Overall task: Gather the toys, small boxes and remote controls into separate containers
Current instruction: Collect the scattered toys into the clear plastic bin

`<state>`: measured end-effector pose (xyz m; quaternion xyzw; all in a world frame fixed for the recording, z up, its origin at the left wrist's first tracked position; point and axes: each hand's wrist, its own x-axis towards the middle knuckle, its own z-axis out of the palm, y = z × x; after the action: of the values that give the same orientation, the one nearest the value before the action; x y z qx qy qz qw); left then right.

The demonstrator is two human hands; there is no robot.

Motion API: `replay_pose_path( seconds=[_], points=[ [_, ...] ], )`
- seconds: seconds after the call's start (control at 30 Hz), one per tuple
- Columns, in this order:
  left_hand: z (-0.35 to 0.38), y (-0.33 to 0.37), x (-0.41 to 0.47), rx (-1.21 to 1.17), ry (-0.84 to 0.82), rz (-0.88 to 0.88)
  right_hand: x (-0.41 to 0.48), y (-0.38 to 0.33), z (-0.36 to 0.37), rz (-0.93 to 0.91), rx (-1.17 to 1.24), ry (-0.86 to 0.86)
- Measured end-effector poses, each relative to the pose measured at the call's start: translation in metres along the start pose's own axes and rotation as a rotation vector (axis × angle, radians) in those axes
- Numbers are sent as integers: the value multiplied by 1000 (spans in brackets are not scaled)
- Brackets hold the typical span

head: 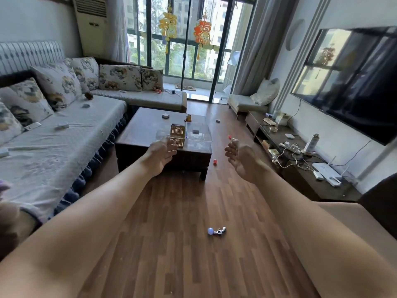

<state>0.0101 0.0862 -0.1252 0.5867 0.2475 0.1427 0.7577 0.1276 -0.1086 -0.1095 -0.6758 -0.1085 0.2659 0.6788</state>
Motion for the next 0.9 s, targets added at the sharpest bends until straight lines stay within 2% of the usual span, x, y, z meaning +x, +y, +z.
replay_pose_path(
  seconds=[0.23, 0.67, 0.9],
  points=[
    [11, -11, 88, -3, 1, -49, 87, 12, -8, 39, 9, 1],
    [60, -2, 286, -8, 53, -125, 274, -9, -46, 103, 42, 43],
    [56, -9, 366, -14, 72, -188, 368, 4, -45, 181, 39, 20]
  ],
)
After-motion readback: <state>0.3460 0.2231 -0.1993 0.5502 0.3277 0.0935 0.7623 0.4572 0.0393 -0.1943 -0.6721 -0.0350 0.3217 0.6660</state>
